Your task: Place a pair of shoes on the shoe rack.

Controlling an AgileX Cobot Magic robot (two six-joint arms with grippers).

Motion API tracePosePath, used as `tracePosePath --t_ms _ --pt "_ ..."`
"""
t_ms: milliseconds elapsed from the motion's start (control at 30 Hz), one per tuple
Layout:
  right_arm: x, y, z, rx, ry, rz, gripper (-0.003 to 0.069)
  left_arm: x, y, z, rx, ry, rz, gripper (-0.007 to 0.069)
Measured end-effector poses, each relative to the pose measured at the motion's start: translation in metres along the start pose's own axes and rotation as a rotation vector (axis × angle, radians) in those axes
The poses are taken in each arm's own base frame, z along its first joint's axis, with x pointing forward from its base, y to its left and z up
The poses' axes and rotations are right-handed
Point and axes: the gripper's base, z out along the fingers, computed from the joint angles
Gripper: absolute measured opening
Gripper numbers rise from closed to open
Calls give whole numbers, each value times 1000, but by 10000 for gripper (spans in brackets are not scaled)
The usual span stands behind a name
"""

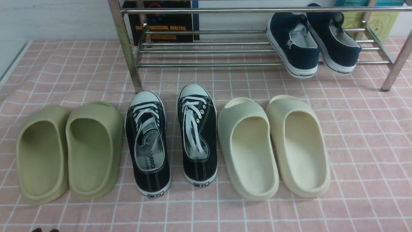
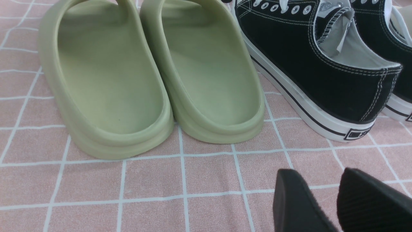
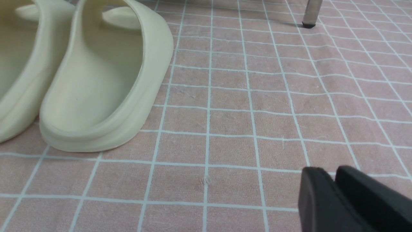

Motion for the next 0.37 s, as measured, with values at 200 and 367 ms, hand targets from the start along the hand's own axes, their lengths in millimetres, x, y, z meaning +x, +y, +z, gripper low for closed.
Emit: tracePosePath --t_ms 200,367 --pt "0 0 0 0 0 0 104 0 0 0 0 0 0 239" --pt "0 0 0 0 0 0 109 0 0 0 0 0 0 239"
